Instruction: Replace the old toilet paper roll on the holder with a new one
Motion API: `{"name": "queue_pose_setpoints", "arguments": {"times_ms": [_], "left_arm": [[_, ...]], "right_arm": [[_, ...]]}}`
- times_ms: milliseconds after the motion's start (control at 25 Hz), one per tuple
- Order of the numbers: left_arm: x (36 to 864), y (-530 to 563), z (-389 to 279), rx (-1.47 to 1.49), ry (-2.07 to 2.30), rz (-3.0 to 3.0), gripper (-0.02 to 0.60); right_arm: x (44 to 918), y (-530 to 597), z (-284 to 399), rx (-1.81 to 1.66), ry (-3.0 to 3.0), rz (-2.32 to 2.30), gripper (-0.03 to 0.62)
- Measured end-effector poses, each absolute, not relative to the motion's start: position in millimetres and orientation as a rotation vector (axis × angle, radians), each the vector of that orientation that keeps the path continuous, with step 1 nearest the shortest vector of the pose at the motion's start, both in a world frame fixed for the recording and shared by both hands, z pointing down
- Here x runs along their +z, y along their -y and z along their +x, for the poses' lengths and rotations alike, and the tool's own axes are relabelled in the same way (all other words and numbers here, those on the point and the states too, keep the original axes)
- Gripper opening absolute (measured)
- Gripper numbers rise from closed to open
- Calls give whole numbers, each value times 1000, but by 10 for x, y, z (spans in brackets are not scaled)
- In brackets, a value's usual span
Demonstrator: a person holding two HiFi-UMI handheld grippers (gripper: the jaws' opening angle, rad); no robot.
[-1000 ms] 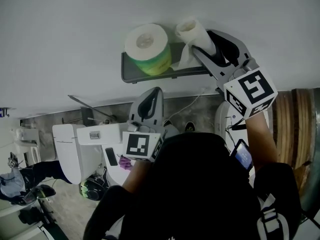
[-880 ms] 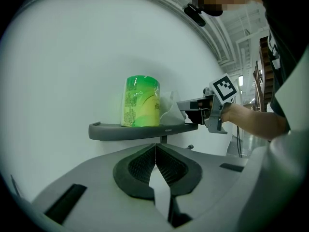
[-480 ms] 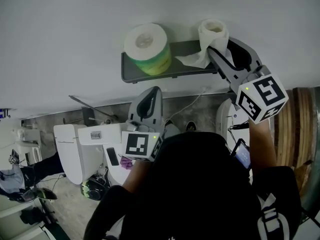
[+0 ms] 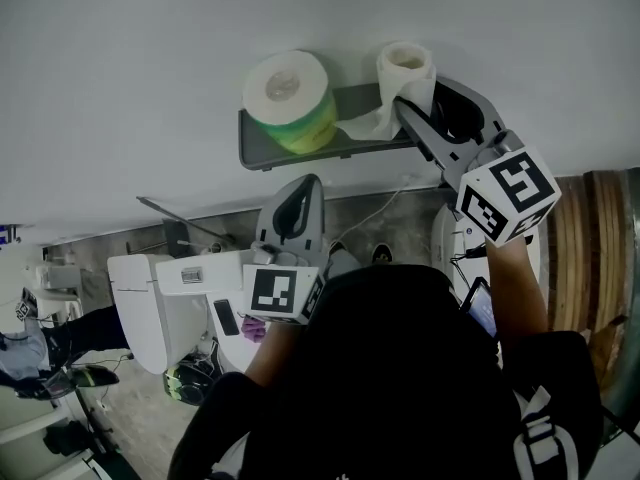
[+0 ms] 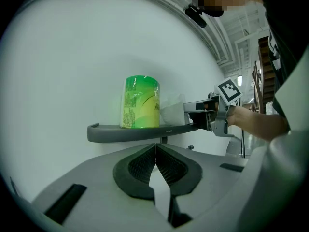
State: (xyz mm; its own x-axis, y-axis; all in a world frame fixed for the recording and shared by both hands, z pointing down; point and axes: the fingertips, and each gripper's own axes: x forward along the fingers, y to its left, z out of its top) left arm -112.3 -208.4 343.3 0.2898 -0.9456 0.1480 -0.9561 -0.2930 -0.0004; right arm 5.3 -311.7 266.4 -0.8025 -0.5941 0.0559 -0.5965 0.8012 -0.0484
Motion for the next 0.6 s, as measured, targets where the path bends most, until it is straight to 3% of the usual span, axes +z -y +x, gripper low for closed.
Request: {"name": "queue_pose_setpoints", "arguments": {"times_ms": [240,600], "left_arm": [[3434,2072,-1166,187,1821,2448,23],[3420,2075,-1180,184,1825,2450,23]], "right_arm": [[2689,3059,69,-29,2938,950,193],[2274,2944,146,-190,2990,961,262]]}}
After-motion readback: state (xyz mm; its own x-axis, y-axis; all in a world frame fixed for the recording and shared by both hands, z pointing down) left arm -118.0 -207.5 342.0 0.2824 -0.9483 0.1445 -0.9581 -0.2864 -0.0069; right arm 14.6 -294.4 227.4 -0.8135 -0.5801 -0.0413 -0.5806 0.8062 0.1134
